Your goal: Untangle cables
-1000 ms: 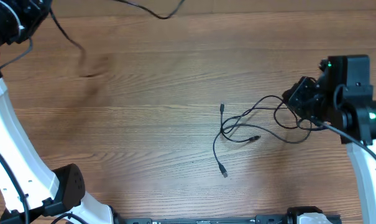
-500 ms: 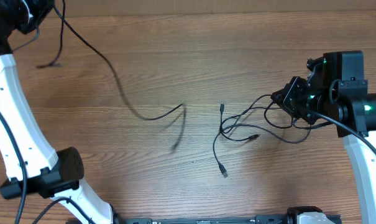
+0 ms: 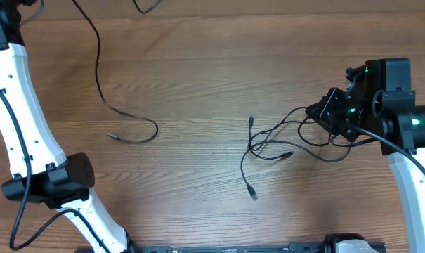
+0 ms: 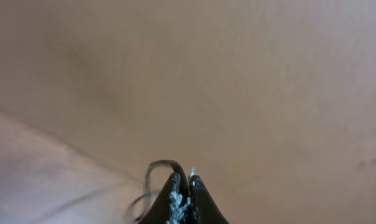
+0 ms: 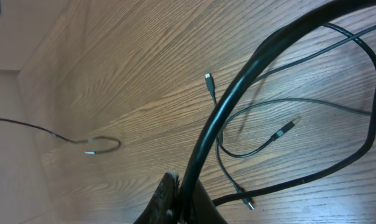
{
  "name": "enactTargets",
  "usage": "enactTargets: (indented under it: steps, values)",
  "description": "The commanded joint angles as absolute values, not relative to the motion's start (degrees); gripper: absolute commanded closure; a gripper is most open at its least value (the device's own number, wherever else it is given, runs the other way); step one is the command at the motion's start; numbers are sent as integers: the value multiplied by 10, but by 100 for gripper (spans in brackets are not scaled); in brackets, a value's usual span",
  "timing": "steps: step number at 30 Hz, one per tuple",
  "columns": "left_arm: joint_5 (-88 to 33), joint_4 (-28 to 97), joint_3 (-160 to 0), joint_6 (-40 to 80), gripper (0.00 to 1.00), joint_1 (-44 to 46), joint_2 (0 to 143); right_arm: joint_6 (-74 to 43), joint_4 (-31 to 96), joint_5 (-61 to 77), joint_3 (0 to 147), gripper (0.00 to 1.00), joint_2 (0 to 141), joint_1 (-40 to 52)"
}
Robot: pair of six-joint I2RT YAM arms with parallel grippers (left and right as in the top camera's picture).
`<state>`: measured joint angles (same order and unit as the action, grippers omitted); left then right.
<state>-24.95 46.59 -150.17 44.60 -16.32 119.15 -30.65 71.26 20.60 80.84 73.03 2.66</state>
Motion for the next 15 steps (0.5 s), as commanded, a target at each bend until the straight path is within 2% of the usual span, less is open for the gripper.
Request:
enactTargets:
  steps: [1, 5, 11, 15]
  values:
    - [-233, 413, -1504, 510, 96, -176, 1204, -295, 712, 211, 814, 96, 727, 26]
    - [-170, 362, -1504, 467, 96, -199, 1209, -295, 713, 211, 813, 96, 727, 26]
    - [74, 429, -1504, 350, 96, -230, 1212, -281, 712, 211, 813, 96, 727, 26]
    - [94, 439, -1504, 307, 96, -250, 1229, -273, 710, 211, 813, 96, 728, 26]
